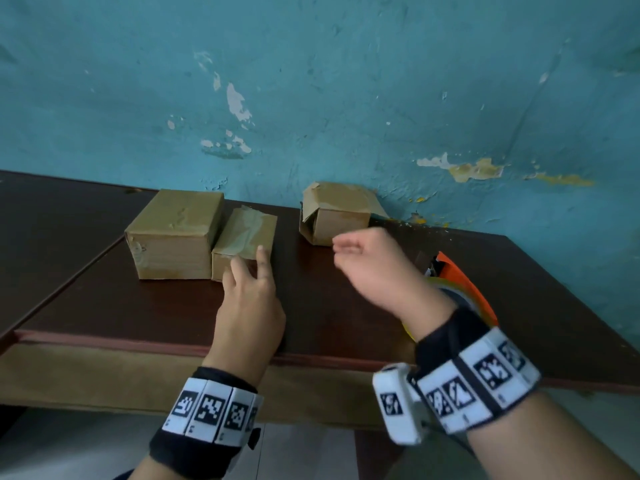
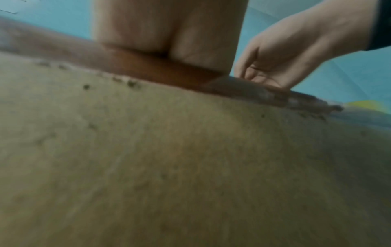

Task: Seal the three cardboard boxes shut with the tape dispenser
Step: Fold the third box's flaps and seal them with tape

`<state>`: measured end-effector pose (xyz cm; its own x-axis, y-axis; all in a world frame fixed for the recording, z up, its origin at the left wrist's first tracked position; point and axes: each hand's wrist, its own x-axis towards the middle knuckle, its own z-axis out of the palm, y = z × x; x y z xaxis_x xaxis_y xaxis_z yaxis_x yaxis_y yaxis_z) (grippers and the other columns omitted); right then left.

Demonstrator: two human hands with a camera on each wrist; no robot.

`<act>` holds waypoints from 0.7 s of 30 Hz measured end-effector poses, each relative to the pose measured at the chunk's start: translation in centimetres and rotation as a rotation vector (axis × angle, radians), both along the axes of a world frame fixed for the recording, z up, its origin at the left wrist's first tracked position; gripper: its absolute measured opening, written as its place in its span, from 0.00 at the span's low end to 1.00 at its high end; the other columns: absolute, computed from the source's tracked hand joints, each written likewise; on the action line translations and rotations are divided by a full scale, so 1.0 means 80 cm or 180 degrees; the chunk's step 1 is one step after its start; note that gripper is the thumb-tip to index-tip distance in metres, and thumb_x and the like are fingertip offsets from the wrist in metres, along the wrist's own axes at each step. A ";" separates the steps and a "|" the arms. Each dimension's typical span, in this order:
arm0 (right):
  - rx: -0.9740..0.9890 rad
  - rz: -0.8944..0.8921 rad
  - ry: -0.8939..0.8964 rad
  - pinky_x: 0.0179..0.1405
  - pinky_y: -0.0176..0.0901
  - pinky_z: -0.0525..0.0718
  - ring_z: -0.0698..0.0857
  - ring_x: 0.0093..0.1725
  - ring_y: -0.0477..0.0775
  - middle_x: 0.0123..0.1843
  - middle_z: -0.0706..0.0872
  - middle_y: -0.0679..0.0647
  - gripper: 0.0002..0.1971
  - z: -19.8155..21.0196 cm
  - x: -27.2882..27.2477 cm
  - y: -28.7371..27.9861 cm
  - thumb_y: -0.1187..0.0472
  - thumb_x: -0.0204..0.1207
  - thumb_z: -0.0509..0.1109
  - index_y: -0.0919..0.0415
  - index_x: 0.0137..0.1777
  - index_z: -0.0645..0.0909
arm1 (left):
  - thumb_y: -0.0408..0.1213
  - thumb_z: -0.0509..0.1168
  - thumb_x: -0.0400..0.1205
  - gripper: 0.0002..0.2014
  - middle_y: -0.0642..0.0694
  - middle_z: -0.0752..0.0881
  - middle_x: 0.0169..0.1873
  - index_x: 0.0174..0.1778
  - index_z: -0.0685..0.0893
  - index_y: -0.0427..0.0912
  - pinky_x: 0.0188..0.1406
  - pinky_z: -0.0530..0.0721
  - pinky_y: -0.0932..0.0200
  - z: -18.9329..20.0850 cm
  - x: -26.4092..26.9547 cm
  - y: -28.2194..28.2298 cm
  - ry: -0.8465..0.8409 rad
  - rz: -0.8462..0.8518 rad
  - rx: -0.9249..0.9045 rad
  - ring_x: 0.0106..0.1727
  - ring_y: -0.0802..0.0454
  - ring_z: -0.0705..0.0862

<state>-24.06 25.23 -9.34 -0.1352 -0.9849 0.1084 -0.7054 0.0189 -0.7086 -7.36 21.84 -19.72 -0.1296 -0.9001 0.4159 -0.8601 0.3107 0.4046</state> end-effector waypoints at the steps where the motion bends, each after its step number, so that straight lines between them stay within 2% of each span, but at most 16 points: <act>1: -0.0077 -0.0129 0.0172 0.67 0.42 0.81 0.87 0.66 0.51 0.70 0.89 0.54 0.19 0.015 0.000 -0.012 0.63 0.85 0.68 0.61 0.75 0.85 | 0.26 0.64 0.82 0.38 0.30 0.72 0.64 0.90 0.61 0.34 0.56 0.85 0.44 0.000 -0.002 -0.002 0.0040 0.0037 0.0030 0.64 0.31 0.77; 3: -0.0193 -0.0350 0.0449 0.55 0.50 0.88 0.90 0.56 0.61 0.60 0.92 0.63 0.16 0.038 0.000 -0.034 0.64 0.83 0.68 0.67 0.66 0.88 | 0.27 0.66 0.80 0.38 0.30 0.74 0.63 0.89 0.62 0.33 0.50 0.86 0.45 0.001 -0.007 -0.004 0.0062 0.0056 0.0034 0.62 0.31 0.78; 5: -0.0134 -0.0494 0.0780 0.50 0.52 0.88 0.89 0.53 0.66 0.56 0.90 0.66 0.16 0.052 0.001 -0.062 0.63 0.81 0.67 0.68 0.65 0.87 | 0.28 0.67 0.78 0.39 0.30 0.75 0.61 0.88 0.63 0.30 0.49 0.87 0.45 -0.002 -0.009 -0.009 0.0038 0.0049 0.0033 0.60 0.31 0.79; 6: -0.0051 -0.0535 0.0960 0.52 0.53 0.88 0.88 0.54 0.64 0.58 0.88 0.63 0.17 0.054 0.001 -0.079 0.62 0.81 0.67 0.65 0.67 0.85 | 0.28 0.67 0.78 0.40 0.29 0.76 0.61 0.88 0.63 0.29 0.51 0.87 0.46 -0.003 -0.010 -0.012 0.0021 0.0060 0.0032 0.59 0.32 0.79; 7: 0.0051 -0.0556 0.1133 0.57 0.54 0.88 0.87 0.59 0.63 0.64 0.85 0.61 0.19 0.054 0.000 -0.096 0.59 0.81 0.67 0.62 0.71 0.82 | 0.28 0.67 0.77 0.41 0.28 0.76 0.60 0.88 0.62 0.27 0.53 0.86 0.47 -0.005 -0.010 -0.014 0.0010 0.0077 0.0036 0.58 0.32 0.80; 10: 0.0555 -0.0691 0.1416 0.77 0.65 0.77 0.74 0.79 0.70 0.83 0.70 0.66 0.35 0.036 -0.008 -0.151 0.46 0.80 0.66 0.54 0.86 0.67 | 0.29 0.66 0.74 0.45 0.29 0.74 0.59 0.88 0.56 0.24 0.50 0.83 0.56 -0.005 -0.014 -0.015 0.0109 0.0180 0.0044 0.53 0.36 0.81; 12: 0.0860 -0.0873 0.1403 0.81 0.67 0.72 0.67 0.84 0.73 0.89 0.60 0.67 0.47 0.022 -0.012 -0.180 0.35 0.76 0.67 0.54 0.91 0.56 | 0.30 0.66 0.74 0.47 0.29 0.71 0.62 0.90 0.53 0.26 0.48 0.85 0.58 -0.006 -0.015 -0.012 0.0258 0.0117 0.0003 0.54 0.38 0.81; 14: 0.1009 -0.1175 0.1341 0.82 0.72 0.69 0.62 0.86 0.76 0.90 0.57 0.68 0.58 0.010 -0.013 -0.202 0.25 0.66 0.66 0.52 0.92 0.52 | 0.31 0.66 0.74 0.47 0.30 0.70 0.65 0.90 0.53 0.27 0.48 0.87 0.57 -0.007 -0.014 -0.012 0.0312 0.0044 -0.0022 0.57 0.39 0.81; 15: 0.1039 -0.1333 0.1319 0.81 0.74 0.68 0.62 0.85 0.79 0.89 0.57 0.70 0.60 0.005 -0.013 -0.208 0.22 0.62 0.66 0.51 0.92 0.52 | 0.31 0.67 0.74 0.47 0.30 0.70 0.66 0.90 0.54 0.27 0.49 0.88 0.56 -0.007 -0.013 -0.012 0.0309 0.0029 -0.0014 0.58 0.38 0.81; 17: 0.1041 -0.1563 0.1267 0.79 0.73 0.72 0.67 0.81 0.79 0.85 0.62 0.73 0.60 -0.002 -0.014 -0.218 0.22 0.61 0.70 0.52 0.89 0.54 | 0.33 0.67 0.75 0.46 0.31 0.70 0.68 0.89 0.56 0.27 0.50 0.90 0.53 -0.008 -0.013 -0.013 0.0259 0.0042 0.0040 0.59 0.37 0.80; 21: 0.0810 -0.1695 0.1196 0.70 0.62 0.83 0.78 0.74 0.71 0.76 0.76 0.67 0.56 -0.002 -0.018 -0.216 0.30 0.65 0.78 0.61 0.85 0.59 | 0.37 0.66 0.75 0.45 0.31 0.72 0.67 0.89 0.60 0.28 0.52 0.88 0.52 -0.010 -0.015 -0.016 0.0100 0.0082 0.0072 0.58 0.38 0.79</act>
